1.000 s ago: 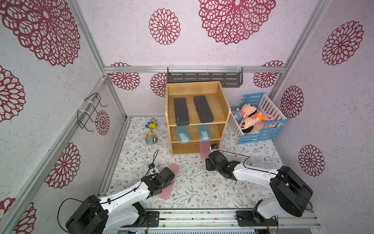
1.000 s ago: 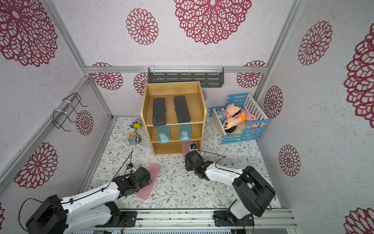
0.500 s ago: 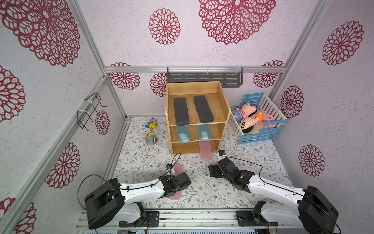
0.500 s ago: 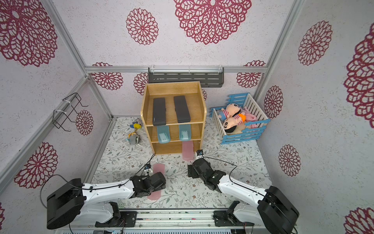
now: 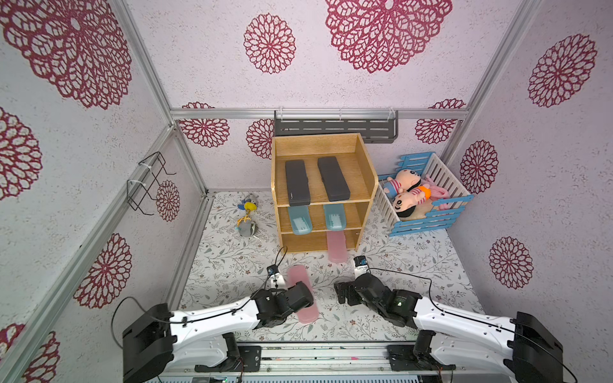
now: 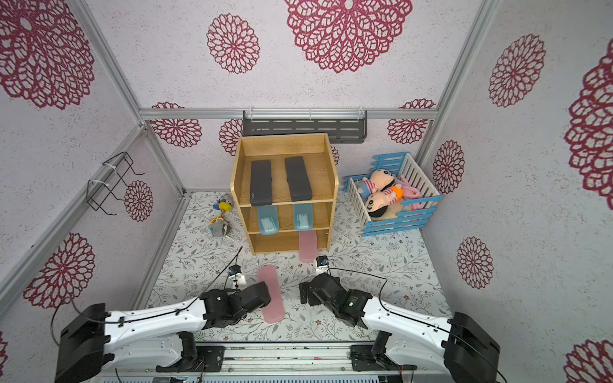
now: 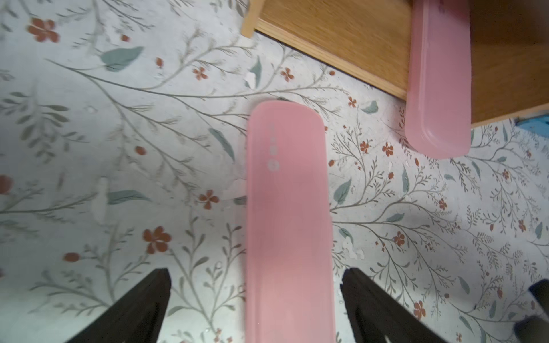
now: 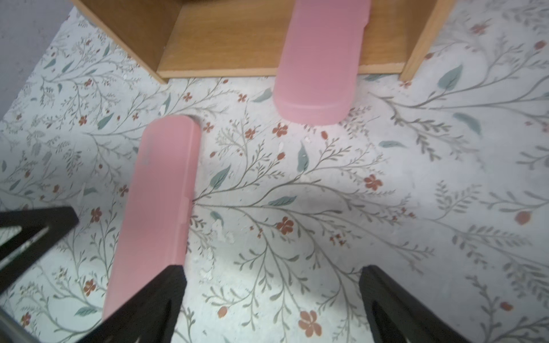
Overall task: Place the pencil cases on the shelf according to color
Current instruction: Pick up the pencil case from the center of the board.
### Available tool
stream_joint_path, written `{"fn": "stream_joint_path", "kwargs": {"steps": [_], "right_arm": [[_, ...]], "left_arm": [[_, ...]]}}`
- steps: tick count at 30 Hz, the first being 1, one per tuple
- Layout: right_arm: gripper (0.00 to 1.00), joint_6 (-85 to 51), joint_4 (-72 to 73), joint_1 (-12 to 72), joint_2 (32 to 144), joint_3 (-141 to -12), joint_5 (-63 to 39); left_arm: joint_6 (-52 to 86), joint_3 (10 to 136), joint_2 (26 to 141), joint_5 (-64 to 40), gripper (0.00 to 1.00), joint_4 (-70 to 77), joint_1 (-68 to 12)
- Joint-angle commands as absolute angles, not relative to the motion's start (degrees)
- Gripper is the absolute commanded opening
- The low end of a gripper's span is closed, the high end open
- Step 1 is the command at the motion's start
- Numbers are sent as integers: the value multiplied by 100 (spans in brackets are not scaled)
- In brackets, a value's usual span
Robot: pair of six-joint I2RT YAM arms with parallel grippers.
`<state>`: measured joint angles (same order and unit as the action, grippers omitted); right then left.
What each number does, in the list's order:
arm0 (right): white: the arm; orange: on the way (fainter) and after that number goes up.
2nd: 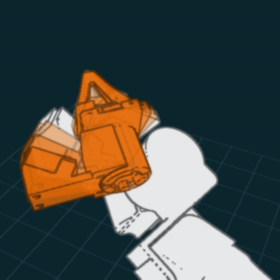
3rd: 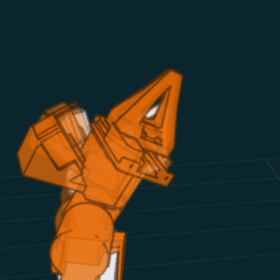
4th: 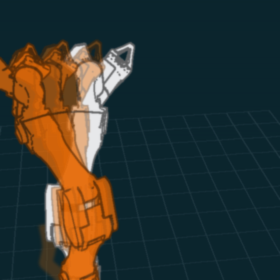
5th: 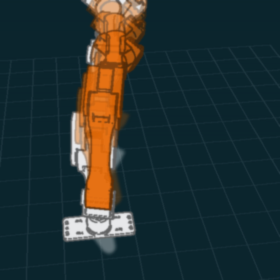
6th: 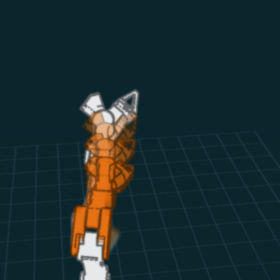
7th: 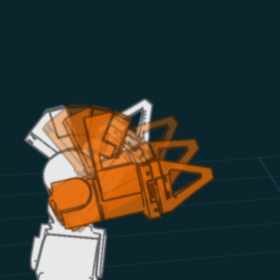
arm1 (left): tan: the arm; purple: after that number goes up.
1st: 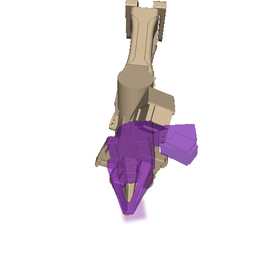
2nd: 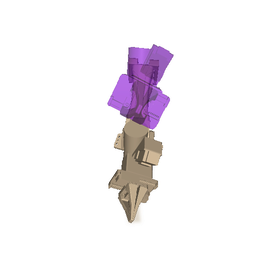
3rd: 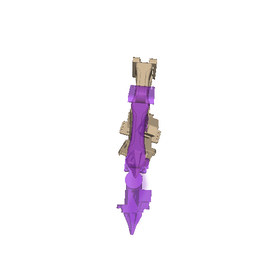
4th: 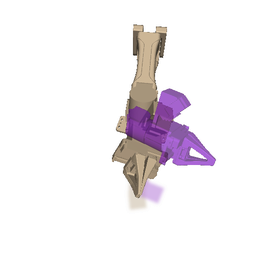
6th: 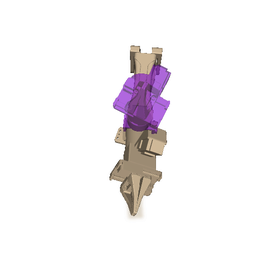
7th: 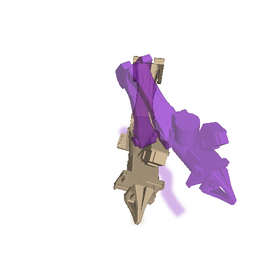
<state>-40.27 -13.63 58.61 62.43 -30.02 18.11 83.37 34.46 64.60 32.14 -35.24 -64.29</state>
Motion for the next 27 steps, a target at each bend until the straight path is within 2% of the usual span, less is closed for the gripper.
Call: {"fn": "stream_joint_path", "kwargs": {"steps": [1,6,11,27], "right_arm": [[99,-4488,-882,6313,6621,-3059,1810],[99,-4754,-698,6996,7616,-3617,1929],[99,-4666,-714,7399,8448,-4180,1812],[99,-4552,-1610,7826,10134,-5515,1995]], "left_arm": [[8610,3162,5744,3799,97,-4411,-6418],[8603,2890,4647,4097,97,-4906,-6276],[8423,2665,4022,4161,97,-4965,-6003],[7924,2589,3774,4004,97,-4933,-5347]]}}
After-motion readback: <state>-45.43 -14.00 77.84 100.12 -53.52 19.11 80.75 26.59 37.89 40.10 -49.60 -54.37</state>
